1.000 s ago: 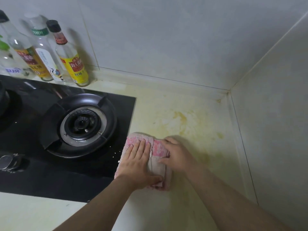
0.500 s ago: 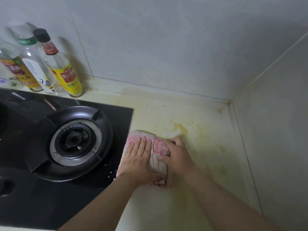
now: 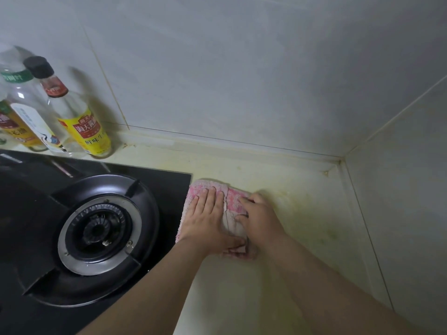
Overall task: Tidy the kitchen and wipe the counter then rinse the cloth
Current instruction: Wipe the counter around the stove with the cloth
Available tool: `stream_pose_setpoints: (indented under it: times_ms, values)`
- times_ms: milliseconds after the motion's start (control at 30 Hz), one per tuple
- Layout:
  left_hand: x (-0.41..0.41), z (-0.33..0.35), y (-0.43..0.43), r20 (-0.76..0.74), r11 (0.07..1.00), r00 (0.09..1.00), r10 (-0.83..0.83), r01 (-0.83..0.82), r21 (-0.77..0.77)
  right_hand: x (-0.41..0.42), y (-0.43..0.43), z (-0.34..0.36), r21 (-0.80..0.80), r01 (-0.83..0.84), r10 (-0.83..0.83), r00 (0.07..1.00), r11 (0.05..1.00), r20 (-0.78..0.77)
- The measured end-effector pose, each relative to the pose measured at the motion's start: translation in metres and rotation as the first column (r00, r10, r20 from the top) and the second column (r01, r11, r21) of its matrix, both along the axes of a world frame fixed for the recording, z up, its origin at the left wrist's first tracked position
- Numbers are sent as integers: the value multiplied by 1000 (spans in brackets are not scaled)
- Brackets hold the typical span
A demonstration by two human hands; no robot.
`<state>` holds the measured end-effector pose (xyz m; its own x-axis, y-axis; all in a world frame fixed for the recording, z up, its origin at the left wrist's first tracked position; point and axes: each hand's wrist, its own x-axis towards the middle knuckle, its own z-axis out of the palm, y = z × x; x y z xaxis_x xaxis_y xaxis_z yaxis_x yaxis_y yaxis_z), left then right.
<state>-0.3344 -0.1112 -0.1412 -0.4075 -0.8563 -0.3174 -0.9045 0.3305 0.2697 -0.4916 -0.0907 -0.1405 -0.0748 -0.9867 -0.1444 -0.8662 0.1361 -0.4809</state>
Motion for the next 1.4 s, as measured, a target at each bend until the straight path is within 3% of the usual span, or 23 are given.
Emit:
stream_pose_setpoints:
  times_ms: [700,1000,1400]
  values:
    - [-31,-5,-99,-18,999,1000,-6,6,-38,-27,-99,-1,-11,40,-40,999,999,-4]
    - [-29,-1,-90,32,1000,999,-2,2,-4,-25,-99,8,118,21,-18,1000,993,-25]
    - [4,-4,2,7,998,1000,8,-8,-61,2,-24,8,133,-6,8,1000,991,-13]
